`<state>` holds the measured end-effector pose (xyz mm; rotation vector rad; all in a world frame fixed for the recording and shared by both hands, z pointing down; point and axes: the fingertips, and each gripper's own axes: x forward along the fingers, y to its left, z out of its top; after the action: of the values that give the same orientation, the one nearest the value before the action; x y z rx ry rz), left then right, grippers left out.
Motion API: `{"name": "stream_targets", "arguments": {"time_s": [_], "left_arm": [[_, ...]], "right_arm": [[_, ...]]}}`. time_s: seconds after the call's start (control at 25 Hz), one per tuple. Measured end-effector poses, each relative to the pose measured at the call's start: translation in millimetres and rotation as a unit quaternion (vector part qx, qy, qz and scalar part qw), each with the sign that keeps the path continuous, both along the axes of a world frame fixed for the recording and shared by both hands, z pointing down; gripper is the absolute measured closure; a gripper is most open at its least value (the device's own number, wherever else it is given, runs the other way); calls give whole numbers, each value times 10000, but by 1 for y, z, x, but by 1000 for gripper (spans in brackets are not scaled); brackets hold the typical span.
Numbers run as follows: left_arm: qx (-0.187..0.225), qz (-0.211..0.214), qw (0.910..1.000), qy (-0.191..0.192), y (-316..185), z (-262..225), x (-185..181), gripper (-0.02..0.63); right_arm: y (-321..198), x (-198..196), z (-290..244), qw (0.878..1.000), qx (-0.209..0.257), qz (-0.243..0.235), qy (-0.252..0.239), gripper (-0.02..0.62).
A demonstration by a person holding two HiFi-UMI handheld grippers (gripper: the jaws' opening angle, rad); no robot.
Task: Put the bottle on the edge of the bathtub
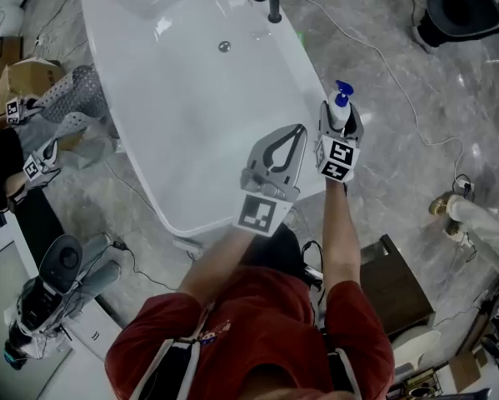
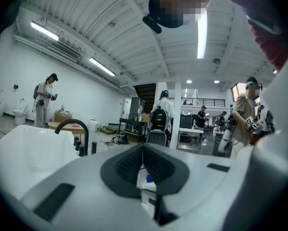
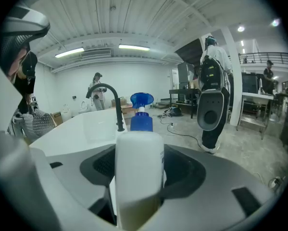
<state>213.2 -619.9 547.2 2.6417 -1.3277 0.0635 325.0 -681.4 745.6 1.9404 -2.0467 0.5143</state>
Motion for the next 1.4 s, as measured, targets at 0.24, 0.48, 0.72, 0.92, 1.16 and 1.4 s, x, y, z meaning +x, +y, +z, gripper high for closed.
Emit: {"name": "stream_targets", "arguments": {"time_s": [0.24, 0.48, 0.72, 0.92, 1.16, 1.4], "left_arm": [[8, 48, 10000, 40, 2, 4, 4, 591], [-38, 126, 9999, 20, 12, 7, 9, 591], [-101, 122, 9998, 83, 17, 8, 12, 591], [-52, 162, 9998, 71, 21, 6, 16, 591], [-43, 165, 9998, 84, 26, 0, 18, 591], [-3, 200, 9998, 83, 31, -3, 17, 591]], "right_arm": [[-2, 2, 5, 9999, 93, 10, 42, 324], [4, 0, 2, 9999, 158, -26, 43, 324], [14, 0, 2, 9998, 127, -100, 64, 324], [20, -2, 3, 9997, 101, -159, 136, 324], [32, -3, 2, 9997, 9, -171, 160, 324], [42, -3, 10, 9996, -167, -146, 197, 324]]}}
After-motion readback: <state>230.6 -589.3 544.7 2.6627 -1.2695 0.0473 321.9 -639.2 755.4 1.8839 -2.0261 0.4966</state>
